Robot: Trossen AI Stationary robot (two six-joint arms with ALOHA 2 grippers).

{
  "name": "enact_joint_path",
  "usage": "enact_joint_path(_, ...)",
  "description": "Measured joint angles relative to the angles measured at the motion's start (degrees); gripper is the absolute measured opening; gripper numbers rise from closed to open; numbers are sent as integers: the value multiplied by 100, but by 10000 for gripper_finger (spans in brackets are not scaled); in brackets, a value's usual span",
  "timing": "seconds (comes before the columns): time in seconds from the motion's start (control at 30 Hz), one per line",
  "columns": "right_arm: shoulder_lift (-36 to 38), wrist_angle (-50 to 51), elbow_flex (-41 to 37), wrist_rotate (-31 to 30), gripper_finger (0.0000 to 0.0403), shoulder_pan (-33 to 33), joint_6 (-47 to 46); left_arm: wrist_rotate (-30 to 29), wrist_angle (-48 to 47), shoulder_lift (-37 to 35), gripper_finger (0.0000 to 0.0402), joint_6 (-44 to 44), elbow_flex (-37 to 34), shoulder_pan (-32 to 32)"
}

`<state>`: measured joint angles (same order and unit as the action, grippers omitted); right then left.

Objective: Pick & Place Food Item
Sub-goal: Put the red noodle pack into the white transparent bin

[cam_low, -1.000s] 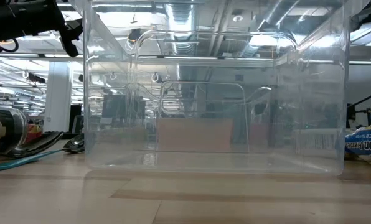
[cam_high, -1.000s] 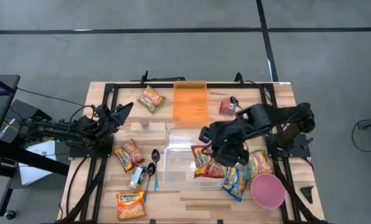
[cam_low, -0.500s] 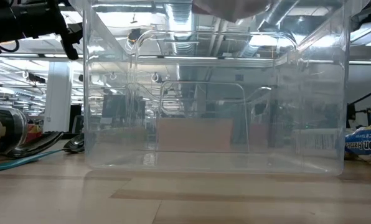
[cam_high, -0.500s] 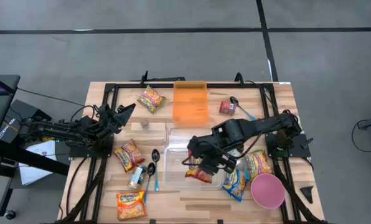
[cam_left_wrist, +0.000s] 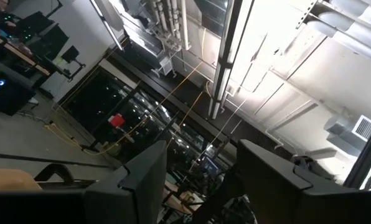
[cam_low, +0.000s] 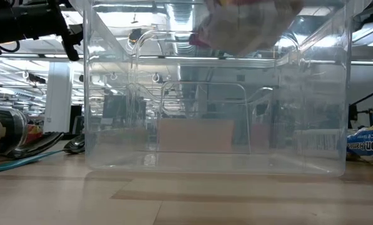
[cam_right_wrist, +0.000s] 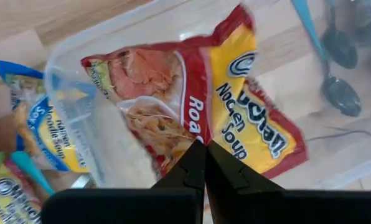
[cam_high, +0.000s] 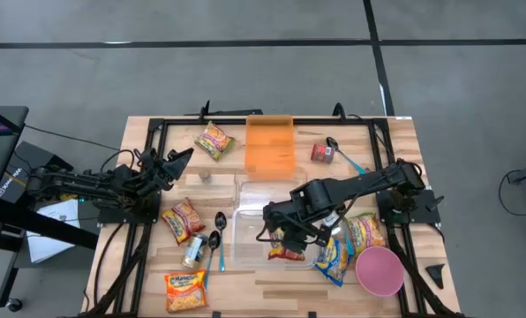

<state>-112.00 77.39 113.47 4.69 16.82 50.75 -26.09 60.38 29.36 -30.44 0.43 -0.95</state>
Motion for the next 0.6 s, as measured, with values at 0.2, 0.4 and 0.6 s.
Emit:
enact_joint_path(0.2,-3,-238,-456,-1,0,-9,69,5,-2,0,190,0,-2,0)
enact_joint_path(0.4,-7,-342,-835,24,0,-58,73,5,0,0,190,-2,-1,0)
enact_joint_path(0.6,-7,-663,-1224,138,0,-78,82,5,-22,0,190,-2,-1,0)
